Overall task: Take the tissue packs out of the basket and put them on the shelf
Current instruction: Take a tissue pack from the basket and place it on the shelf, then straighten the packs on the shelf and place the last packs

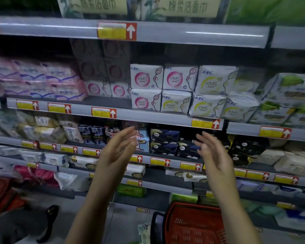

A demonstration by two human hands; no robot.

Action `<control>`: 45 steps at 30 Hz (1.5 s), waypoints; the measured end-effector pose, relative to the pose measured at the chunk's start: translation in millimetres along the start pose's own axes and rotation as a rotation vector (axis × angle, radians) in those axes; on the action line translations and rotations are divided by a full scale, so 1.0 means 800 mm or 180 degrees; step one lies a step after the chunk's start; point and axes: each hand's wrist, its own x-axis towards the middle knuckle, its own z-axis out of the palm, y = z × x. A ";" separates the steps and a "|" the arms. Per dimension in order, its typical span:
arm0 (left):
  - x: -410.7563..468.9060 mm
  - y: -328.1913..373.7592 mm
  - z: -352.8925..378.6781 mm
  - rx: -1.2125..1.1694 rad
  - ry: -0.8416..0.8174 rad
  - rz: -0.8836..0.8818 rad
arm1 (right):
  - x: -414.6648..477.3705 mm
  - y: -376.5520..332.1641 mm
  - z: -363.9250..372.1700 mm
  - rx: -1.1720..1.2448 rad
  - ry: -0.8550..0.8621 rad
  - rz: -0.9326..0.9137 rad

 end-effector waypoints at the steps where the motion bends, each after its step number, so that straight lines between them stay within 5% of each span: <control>1: 0.002 -0.007 -0.003 -0.0032 -0.0004 -0.0031 | 0.002 0.004 0.005 -0.0010 -0.0041 0.0030; 9: 0.004 -0.104 -0.019 -0.0310 0.0443 -0.0546 | 0.028 0.081 0.054 -0.0292 -0.0290 0.0509; 21: -0.074 -0.407 -0.062 -0.0220 0.0854 -0.1628 | -0.071 0.397 0.146 -0.0587 -0.0294 0.1771; 25: -0.138 -0.513 -0.054 -0.0267 0.0956 -0.2088 | -0.126 0.490 0.178 -0.0729 -0.0678 0.1835; 30: -0.194 -0.637 -0.035 -0.0318 0.1061 -0.2519 | -0.226 0.607 0.224 -0.0911 -0.1809 0.1943; 37: -0.249 -0.786 -0.010 -0.0465 0.1291 -0.2917 | -0.316 0.754 0.271 -0.1174 -0.2083 0.2458; 45: -0.308 -0.877 -0.013 -0.0614 0.1648 -0.3248 | -0.369 0.908 0.301 -0.2555 -0.1939 0.3432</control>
